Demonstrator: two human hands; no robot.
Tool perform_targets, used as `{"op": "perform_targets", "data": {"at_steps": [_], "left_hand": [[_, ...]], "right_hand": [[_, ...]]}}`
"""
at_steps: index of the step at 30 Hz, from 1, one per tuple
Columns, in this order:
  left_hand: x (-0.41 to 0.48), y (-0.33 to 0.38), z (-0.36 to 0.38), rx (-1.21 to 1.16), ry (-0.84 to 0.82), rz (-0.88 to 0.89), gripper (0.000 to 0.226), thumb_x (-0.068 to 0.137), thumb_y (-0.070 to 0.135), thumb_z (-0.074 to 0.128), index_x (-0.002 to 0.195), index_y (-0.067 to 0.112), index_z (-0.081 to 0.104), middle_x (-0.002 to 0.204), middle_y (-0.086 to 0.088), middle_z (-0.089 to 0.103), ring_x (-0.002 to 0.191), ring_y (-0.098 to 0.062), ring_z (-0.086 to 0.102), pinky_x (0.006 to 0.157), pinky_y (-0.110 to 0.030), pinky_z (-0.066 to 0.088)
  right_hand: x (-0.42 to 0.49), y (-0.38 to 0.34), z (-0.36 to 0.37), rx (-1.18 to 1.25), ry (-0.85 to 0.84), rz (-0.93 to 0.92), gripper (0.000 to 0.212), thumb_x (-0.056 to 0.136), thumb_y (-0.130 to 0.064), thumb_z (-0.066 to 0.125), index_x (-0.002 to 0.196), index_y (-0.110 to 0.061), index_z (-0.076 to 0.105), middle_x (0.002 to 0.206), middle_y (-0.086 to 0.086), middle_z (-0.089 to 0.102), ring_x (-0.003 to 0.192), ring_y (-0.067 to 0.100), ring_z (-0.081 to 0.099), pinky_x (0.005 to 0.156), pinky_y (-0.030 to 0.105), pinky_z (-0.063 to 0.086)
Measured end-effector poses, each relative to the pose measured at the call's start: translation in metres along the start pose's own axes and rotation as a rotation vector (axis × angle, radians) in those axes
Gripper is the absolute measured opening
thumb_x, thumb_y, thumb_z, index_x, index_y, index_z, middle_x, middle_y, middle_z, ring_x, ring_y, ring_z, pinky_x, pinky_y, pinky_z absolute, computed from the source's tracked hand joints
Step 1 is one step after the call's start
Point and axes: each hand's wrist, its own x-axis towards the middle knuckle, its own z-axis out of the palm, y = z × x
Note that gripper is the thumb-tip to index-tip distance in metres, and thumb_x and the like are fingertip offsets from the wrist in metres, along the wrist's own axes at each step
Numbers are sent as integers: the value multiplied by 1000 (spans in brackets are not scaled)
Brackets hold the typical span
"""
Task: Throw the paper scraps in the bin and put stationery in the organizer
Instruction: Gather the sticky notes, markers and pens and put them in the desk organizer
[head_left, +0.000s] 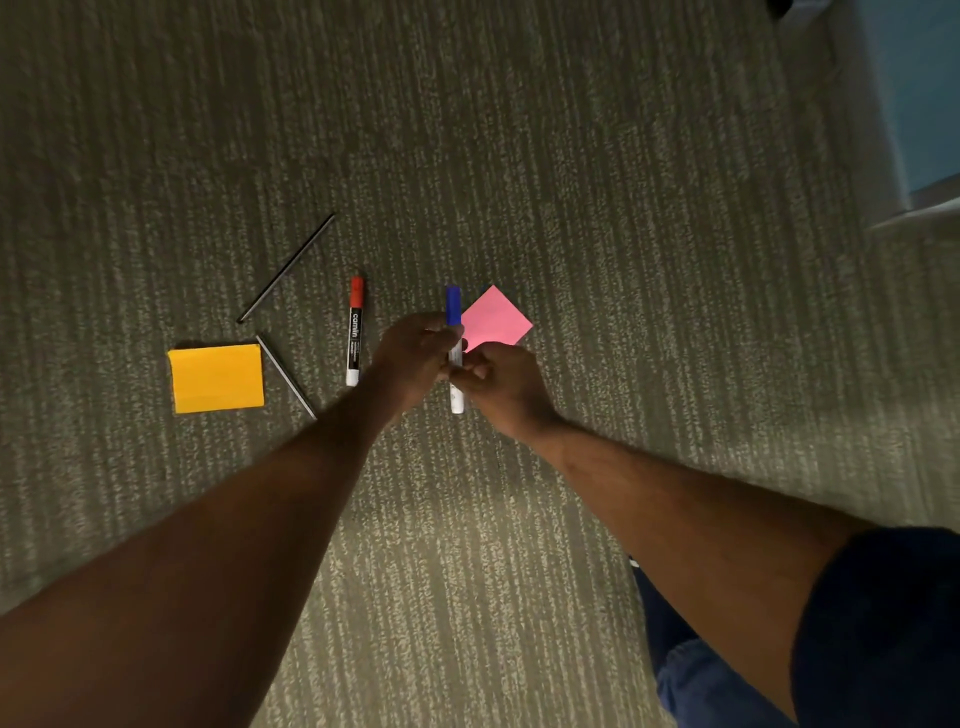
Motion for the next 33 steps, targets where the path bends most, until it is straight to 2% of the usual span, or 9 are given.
{"op": "perform_targets", "data": {"at_steps": [3,6,9,14,18,25,28,30,33], "left_hand": [[6,-6,0,22,36,-7,15,78,34,57,75,25,68,90,-15,72,94,-41,68,87,-57,54],[8,-6,-2,-117,54,-36,20,96,14,50,81,20,63,76,-4,72,76,-28,67,79,-45,51],[6,-6,-6,-227,54,-44,23,101,10,39,87,19,55,83,-5,67,66,-9,68,69,-30,48],[3,-12,-17,-460,106,-108,24,101,9,37,88,17,55,74,-2,67,66,-13,62,67,-31,50],[8,-13,-26,-662,142,-192,20,101,15,38,94,15,56,82,-5,60,68,-12,54,63,-26,44],[9,-17,-38,-683,88,-181,20,100,20,39,99,15,58,83,-1,59,61,-7,52,51,-19,43],[7,-17,-42,-699,67,-166,22,100,20,36,100,16,58,84,-1,57,59,-5,51,49,-17,43],[4,-17,-44,-712,75,-165,21,100,20,36,99,16,57,84,-1,58,59,-5,52,50,-17,43],[1,-17,-45,-749,83,-170,22,100,19,37,94,17,58,86,-1,59,62,-6,55,52,-19,43]], "right_hand": [[2,1,-5,23,-27,-15,24,74,-32,81,65,-19,63,52,-19,51,50,-7,51,52,14,32],[8,5,-16,-22,-36,-18,26,77,-35,78,75,-11,68,56,-17,54,51,-8,51,51,9,33],[20,15,-25,-163,65,1,21,78,-30,76,88,-14,67,76,-7,63,66,0,58,65,24,48],[45,21,-26,-473,121,124,70,66,-41,80,123,-15,49,130,10,47,120,31,44,97,42,42],[56,18,-19,-560,48,228,92,59,-49,84,133,-16,39,139,12,40,128,34,37,101,47,35],[72,27,-15,-553,1,394,100,48,-49,89,130,-16,42,140,14,42,131,36,37,106,52,31],[75,32,-16,-473,-16,392,79,51,-45,89,117,-16,57,129,14,56,120,34,51,99,50,44],[71,29,-20,-288,-22,305,50,62,-31,86,103,-11,64,110,13,68,99,29,63,83,39,53],[60,16,-26,44,-50,235,18,75,-12,78,85,-14,63,86,8,69,79,20,61,61,22,46]]}}
